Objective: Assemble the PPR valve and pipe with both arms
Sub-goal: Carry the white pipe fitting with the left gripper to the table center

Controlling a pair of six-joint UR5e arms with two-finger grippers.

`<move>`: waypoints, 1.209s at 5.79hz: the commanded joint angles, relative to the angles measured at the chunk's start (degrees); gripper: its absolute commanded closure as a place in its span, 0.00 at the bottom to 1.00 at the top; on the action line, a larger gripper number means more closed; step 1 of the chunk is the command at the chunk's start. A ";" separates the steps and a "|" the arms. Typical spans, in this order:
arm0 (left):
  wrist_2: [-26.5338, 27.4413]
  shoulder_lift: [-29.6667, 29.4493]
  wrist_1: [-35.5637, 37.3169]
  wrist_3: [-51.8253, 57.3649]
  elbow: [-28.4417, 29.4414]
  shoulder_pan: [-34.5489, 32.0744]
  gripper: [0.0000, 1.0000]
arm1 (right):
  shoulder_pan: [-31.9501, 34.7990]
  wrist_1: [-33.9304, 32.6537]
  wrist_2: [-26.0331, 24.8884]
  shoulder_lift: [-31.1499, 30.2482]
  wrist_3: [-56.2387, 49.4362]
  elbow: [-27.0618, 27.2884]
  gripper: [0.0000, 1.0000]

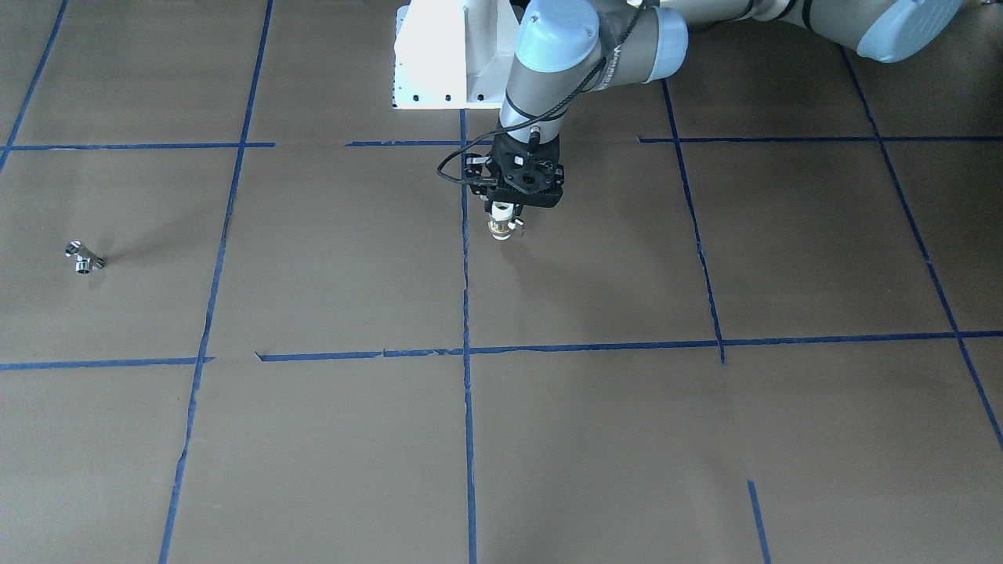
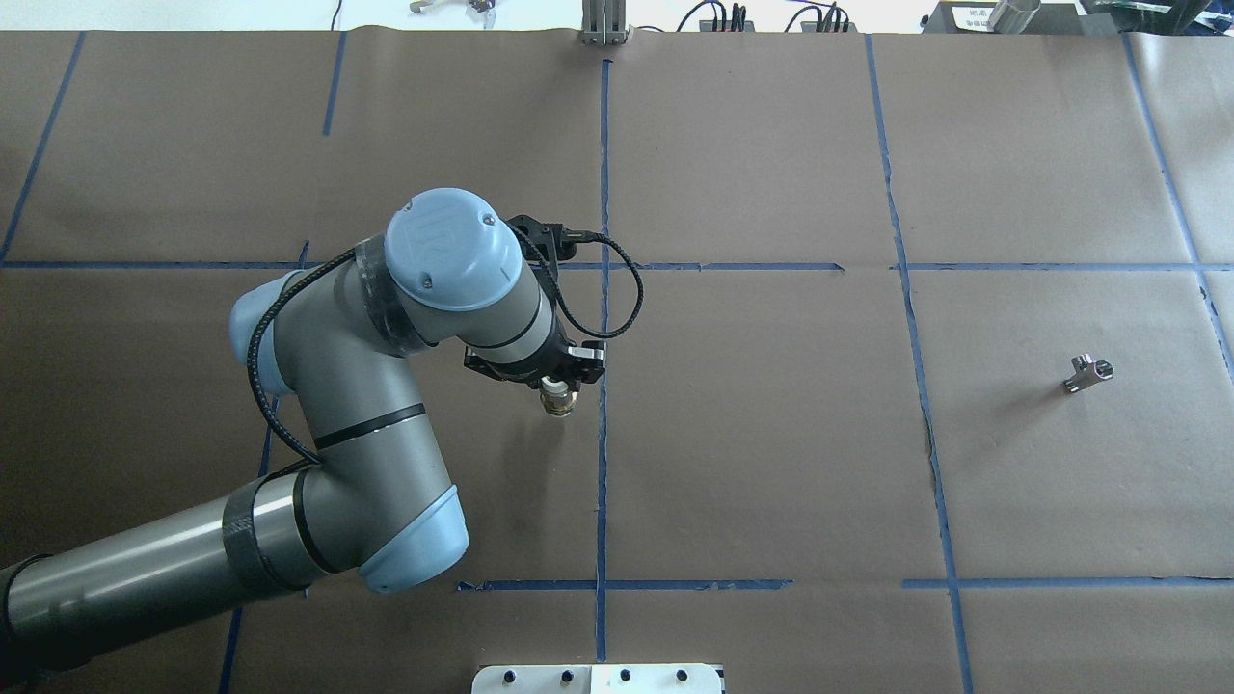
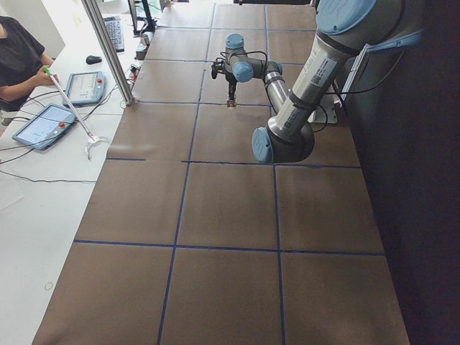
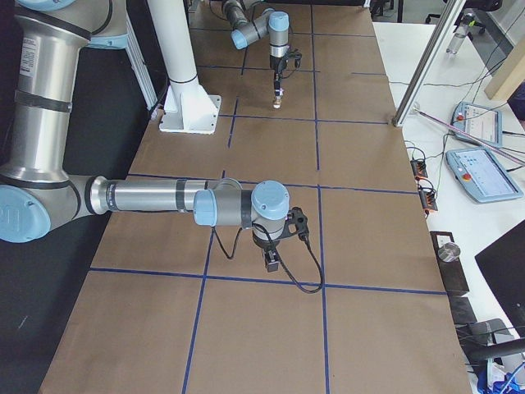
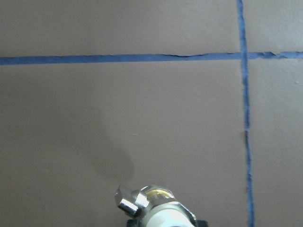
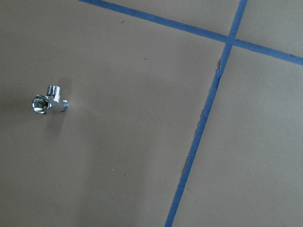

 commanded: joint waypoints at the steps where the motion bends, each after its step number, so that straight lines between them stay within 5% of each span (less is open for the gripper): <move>1: 0.41 -3.90 -0.10 -0.30 3.55 1.61 1.00 | -0.14 0.00 0.41 0.00 0.06 0.00 0.00; 7: 1.89 -5.07 -5.28 0.93 7.88 1.70 1.00 | -0.23 0.00 0.59 0.00 0.06 0.00 0.00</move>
